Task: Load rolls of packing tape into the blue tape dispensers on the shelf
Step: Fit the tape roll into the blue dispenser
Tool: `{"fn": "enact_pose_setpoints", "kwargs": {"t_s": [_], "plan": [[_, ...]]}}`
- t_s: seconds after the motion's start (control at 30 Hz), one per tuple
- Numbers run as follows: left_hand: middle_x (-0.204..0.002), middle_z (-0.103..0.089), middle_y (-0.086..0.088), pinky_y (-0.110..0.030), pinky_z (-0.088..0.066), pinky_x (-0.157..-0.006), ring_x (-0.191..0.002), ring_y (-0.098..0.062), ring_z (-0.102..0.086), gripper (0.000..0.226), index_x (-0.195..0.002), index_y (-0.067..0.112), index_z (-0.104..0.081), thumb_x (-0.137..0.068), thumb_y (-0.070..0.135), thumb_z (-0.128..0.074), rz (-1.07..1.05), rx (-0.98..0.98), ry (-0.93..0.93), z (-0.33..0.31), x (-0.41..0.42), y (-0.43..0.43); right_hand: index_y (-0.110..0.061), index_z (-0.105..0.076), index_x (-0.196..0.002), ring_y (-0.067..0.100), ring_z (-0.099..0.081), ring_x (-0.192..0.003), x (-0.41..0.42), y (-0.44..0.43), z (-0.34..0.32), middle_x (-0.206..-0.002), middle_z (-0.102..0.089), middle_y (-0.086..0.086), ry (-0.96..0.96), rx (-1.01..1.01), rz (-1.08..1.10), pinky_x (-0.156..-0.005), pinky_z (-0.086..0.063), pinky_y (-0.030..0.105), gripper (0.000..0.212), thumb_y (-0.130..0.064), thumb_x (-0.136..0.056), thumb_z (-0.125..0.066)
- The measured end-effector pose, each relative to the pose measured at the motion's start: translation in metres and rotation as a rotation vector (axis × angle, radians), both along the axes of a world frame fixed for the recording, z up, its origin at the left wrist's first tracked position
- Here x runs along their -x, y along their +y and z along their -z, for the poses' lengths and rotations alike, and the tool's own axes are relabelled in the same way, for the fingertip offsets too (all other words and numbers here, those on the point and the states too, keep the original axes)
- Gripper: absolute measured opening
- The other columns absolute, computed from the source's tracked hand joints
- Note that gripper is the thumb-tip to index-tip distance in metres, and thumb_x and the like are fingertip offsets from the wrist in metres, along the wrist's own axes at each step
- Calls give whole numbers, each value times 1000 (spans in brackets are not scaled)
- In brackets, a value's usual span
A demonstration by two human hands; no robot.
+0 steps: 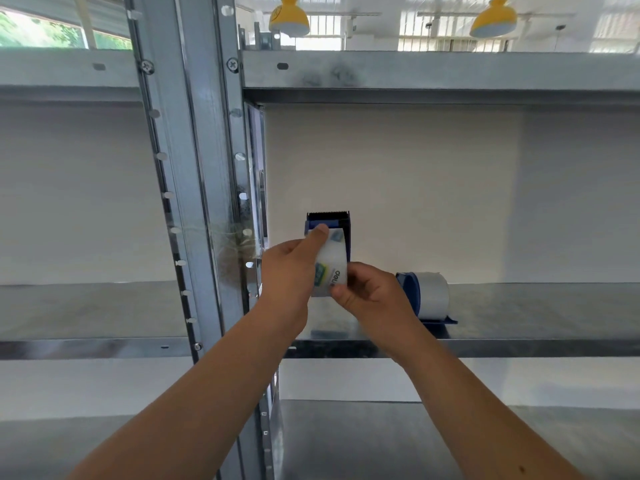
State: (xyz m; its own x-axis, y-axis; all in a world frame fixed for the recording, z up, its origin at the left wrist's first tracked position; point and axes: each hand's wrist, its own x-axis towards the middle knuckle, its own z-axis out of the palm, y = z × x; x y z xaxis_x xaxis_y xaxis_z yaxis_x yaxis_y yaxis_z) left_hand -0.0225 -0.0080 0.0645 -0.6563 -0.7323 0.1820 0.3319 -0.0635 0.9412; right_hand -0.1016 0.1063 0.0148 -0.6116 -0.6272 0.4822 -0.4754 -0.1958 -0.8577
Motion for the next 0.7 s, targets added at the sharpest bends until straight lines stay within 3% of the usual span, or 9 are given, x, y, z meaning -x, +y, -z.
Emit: {"fn": "enact_pose_setpoints", "kwargs": {"t_s": [0.07,0.13,0.23,0.4,0.47,0.57,0.63,0.7], "plan": [[-75,-69,-16,-33,-58,-62,-69,-25,-67,41,-87,-8,-73,-90,32,-79,-29,48,27,7,-3,4,-17,-77,-112,15,-75,-105,-3,3,-8,-110,-81,3,-89,72,-17,-92,-59,28,24,-3,-95,-69],[-80,-67,-28,-34,-58,-64,-71,-28,-66,49,-95,-16,-67,-92,31,-76,-42,125,69,15,-6,9,-13,-80,-101,12,-76,-92,-5,6,-20,-97,-82,3,-234,128,-12,-82,-56,25,13,-12,-97,-68],[-90,-64,-37,-39,-58,-69,-76,-43,-66,47,-96,-12,-69,-96,34,-71,-43,255,106,23,-10,12,-17,-81,-89,23,-75,-94,-4,5,-32,-88,-81,2,-296,66,33,-85,-55,37,23,-38,-94,-71],[-83,-56,-34,-34,-50,-65,-81,-47,-57,56,-88,-11,-64,-93,45,-67,-32,452,161,32,-17,11,-19,-82,-87,31,-70,-94,-4,7,-31,-90,-79,9,-311,65,-7,-81,-50,44,25,-42,-81,-73],[-80,-53,-33,-32,-48,-63,-75,-43,-55,59,-82,-9,-64,-87,49,-66,4,502,185,34,-19,11,-15,-82,-89,30,-68,-91,-5,8,-26,-92,-77,13,-320,82,-32,-77,-49,41,26,-38,-83,-72],[-76,-55,-30,-24,-48,-60,-68,-23,-53,56,-82,-9,-64,-85,47,-69,44,515,145,35,-21,6,-10,-79,-92,24,-63,-85,-7,10,-19,-87,-75,10,-266,77,-2,-73,-46,38,21,-30,-92,-72],[-63,-57,-11,-20,-48,-57,-63,-11,-55,41,-75,-1,-65,-90,36,-73,66,474,86,31,-21,0,-13,-79,-93,18,-65,-81,-9,12,-19,-83,-76,1,-225,62,36,-71,-48,33,13,-22,-96,-71],[-63,-66,2,-23,-52,-58,-62,-10,-63,34,-73,11,-71,-88,42,-75,145,389,57,23,-20,-4,-16,-79,-97,12,-71,-80,-13,13,-22,-86,-79,-1,-201,52,33,-69,-53,25,8,-15,-96,-71]]}}
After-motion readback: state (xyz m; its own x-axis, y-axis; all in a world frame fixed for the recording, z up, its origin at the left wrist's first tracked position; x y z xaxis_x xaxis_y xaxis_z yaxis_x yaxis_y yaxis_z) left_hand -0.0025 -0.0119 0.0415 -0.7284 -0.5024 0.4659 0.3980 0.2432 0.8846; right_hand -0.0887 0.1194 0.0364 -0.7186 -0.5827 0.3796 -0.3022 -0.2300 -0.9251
